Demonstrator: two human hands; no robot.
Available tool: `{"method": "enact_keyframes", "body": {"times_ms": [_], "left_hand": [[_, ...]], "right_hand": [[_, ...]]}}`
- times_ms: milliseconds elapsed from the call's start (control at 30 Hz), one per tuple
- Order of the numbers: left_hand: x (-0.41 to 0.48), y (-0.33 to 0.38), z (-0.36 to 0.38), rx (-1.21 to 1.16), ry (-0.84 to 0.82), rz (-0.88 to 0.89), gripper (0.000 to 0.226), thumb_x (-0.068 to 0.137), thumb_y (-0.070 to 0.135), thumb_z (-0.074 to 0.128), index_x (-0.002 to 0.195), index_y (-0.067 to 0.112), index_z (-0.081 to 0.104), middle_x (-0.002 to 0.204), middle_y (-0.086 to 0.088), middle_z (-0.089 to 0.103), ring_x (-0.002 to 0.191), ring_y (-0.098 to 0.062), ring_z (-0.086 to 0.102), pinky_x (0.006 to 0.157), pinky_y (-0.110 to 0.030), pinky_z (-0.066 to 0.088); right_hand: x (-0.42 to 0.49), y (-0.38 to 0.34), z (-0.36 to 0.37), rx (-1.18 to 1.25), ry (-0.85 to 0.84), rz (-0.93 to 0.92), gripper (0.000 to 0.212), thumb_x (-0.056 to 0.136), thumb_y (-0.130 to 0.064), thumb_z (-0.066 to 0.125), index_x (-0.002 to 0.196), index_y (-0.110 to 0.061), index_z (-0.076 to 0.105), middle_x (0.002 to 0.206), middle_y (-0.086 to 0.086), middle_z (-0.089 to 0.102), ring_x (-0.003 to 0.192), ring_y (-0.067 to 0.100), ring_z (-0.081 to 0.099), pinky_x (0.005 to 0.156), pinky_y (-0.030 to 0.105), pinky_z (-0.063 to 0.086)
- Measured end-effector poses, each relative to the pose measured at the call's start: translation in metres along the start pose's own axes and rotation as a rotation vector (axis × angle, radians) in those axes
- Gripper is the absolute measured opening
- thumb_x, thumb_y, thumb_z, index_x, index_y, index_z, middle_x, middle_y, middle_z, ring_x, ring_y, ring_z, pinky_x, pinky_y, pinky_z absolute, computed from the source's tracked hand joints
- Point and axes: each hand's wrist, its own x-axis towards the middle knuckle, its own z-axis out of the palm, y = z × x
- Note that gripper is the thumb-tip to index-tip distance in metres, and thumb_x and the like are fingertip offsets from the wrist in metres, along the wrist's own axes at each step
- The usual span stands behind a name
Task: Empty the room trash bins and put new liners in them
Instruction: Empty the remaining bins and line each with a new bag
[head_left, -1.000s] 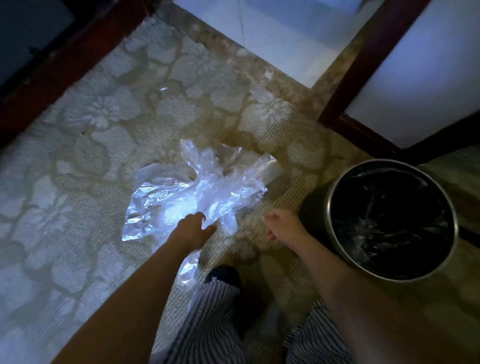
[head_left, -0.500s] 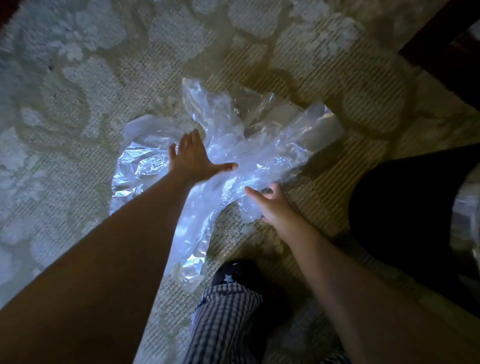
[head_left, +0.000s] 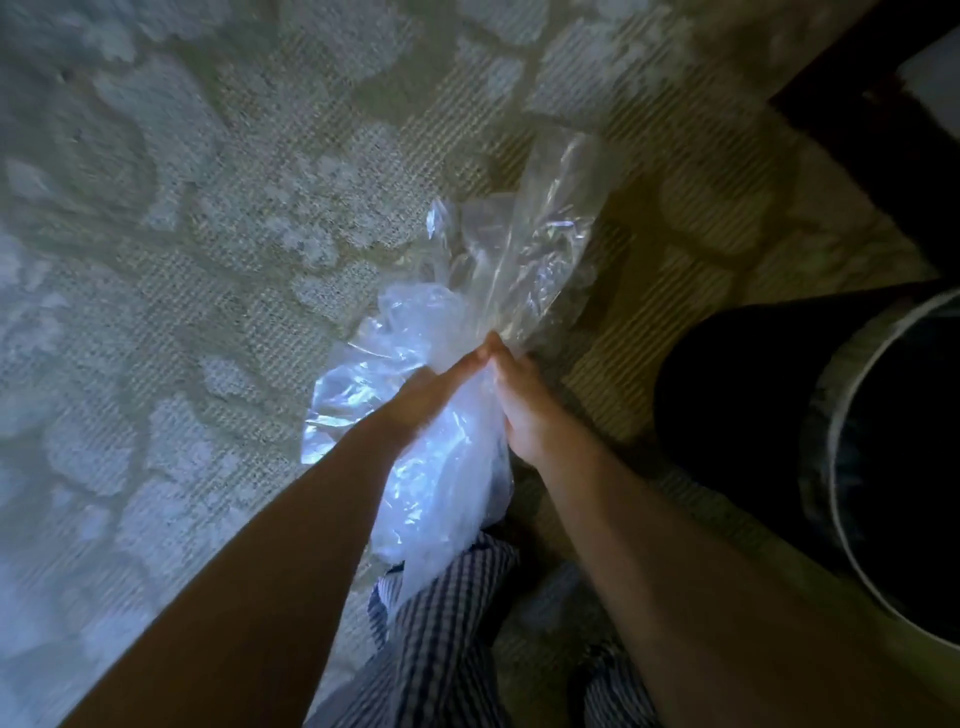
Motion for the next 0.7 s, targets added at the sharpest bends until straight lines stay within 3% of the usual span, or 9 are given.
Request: {"method": "enact_keyframes", "body": {"times_ms": [100, 133, 233, 300, 467, 567, 600, 700], "left_hand": [[-0.052, 0.018, 0.001, -0.221, -0.039, 0.100, 0.080, 0.053, 0.074, 0.074, 0.116, 0.025, 0.066, 0.118, 0.001, 0.067, 0.115, -0.018, 0.059, 0.106, -0.042, 0.038], [-0.073, 0.030, 0.001, -0.306, -0.044, 0.125, 0.070, 0.058, 0.065, 0.076, 0.113, 0.022, 0.067, 0.114, 0.001, 0.069, 0.112, -0.018, 0.062, 0.104, -0.039, 0.040], [-0.141, 0.058, -0.014, -0.527, -0.056, 0.158, 0.065, 0.062, 0.048, 0.080, 0.117, 0.016, 0.064, 0.110, -0.001, 0.071, 0.103, -0.014, 0.066, 0.093, -0.031, 0.046], [-0.186, 0.072, -0.024, -0.642, -0.043, 0.158, 0.067, 0.063, 0.044, 0.077, 0.121, 0.014, 0.061, 0.108, -0.002, 0.071, 0.098, -0.012, 0.067, 0.087, -0.029, 0.048], [-0.287, 0.074, -0.055, -0.930, 0.082, 0.216, 0.077, 0.062, 0.042, 0.081, 0.127, 0.012, 0.053, 0.118, -0.005, 0.067, 0.110, -0.020, 0.062, 0.100, -0.041, 0.045], [-0.335, 0.067, -0.076, -1.025, 0.201, 0.289, 0.023, 0.082, 0.027, 0.069, 0.103, 0.018, 0.065, 0.095, -0.001, 0.074, 0.088, -0.017, 0.069, 0.087, -0.039, 0.053], [-0.349, 0.066, -0.083, -1.065, 0.229, 0.309, 0.015, 0.084, 0.024, 0.065, 0.099, 0.019, 0.065, 0.089, 0.002, 0.074, 0.082, -0.013, 0.070, 0.082, -0.036, 0.054], [-0.386, 0.063, -0.110, -1.164, 0.280, 0.362, 0.033, 0.074, 0.030, 0.067, 0.104, 0.016, 0.065, 0.093, 0.003, 0.074, 0.087, -0.010, 0.070, 0.078, -0.026, 0.056]], "right_hand": [[-0.038, -0.019, 0.005, -0.055, 0.003, -0.038, 0.096, 0.056, -0.077, 0.052, 0.128, -0.013, 0.052, 0.124, 0.012, 0.060, 0.112, 0.028, 0.059, 0.101, 0.047, 0.045], [-0.051, -0.025, 0.006, -0.076, -0.012, -0.049, 0.097, 0.055, -0.078, 0.050, 0.127, -0.014, 0.053, 0.124, 0.011, 0.060, 0.112, 0.026, 0.059, 0.101, 0.047, 0.045], [-0.123, -0.061, 0.023, -0.158, -0.020, -0.073, 0.066, 0.086, -0.061, 0.048, 0.132, -0.014, 0.052, 0.129, 0.009, 0.058, 0.116, 0.024, 0.057, 0.104, 0.046, 0.043], [-0.166, -0.079, 0.035, -0.225, -0.032, -0.108, 0.057, 0.093, -0.053, 0.046, 0.134, -0.014, 0.050, 0.132, 0.008, 0.056, 0.118, 0.024, 0.056, 0.105, 0.045, 0.042], [-0.272, -0.112, 0.079, -0.505, -0.117, -0.199, 0.040, 0.096, -0.040, 0.046, 0.112, -0.008, 0.064, 0.111, 0.013, 0.067, 0.103, 0.028, 0.064, 0.095, 0.044, 0.050], [-0.319, -0.120, 0.106, -0.636, -0.173, -0.260, 0.037, 0.098, -0.036, 0.046, 0.114, -0.009, 0.063, 0.105, 0.006, 0.064, 0.101, 0.023, 0.062, 0.084, 0.027, 0.049], [-0.333, -0.121, 0.116, -0.654, -0.190, -0.281, 0.036, 0.098, -0.035, 0.046, 0.117, -0.008, 0.062, 0.104, 0.004, 0.062, 0.101, 0.020, 0.061, 0.079, 0.021, 0.047], [-0.365, -0.117, 0.153, -0.716, -0.215, -0.342, 0.038, 0.099, -0.032, 0.046, 0.125, -0.005, 0.056, 0.110, 0.003, 0.059, 0.103, 0.014, 0.056, 0.073, 0.011, 0.041]]}}
